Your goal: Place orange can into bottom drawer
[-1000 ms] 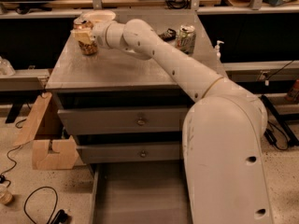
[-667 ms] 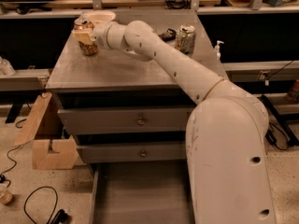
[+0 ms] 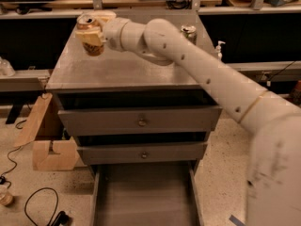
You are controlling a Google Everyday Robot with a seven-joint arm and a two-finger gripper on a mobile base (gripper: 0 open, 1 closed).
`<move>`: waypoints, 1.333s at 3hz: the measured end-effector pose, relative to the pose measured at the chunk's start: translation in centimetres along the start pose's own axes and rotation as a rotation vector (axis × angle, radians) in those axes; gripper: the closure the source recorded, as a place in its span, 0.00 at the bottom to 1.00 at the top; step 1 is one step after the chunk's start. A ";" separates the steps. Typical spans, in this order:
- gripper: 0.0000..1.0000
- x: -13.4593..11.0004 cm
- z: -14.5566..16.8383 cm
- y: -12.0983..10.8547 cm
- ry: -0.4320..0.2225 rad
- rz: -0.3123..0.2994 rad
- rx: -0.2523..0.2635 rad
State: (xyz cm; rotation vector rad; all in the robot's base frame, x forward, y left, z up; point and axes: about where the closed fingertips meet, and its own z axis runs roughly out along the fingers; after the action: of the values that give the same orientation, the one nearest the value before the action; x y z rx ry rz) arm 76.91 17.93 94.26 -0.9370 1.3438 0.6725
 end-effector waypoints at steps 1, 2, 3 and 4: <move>1.00 -2.0 -4.9 3.4 -0.024 -0.029 -0.043; 1.00 -2.9 -12.3 8.6 -0.015 -0.088 -0.081; 1.00 -0.7 -17.7 10.4 0.012 -0.140 -0.080; 1.00 -0.6 -19.2 9.3 0.021 -0.141 -0.047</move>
Offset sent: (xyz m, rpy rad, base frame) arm -0.1941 -0.1373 0.0236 -0.0791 -0.1008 0.0348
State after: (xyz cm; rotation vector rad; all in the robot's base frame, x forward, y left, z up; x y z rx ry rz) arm 59.18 5.96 93.69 -1.0692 1.2713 0.5896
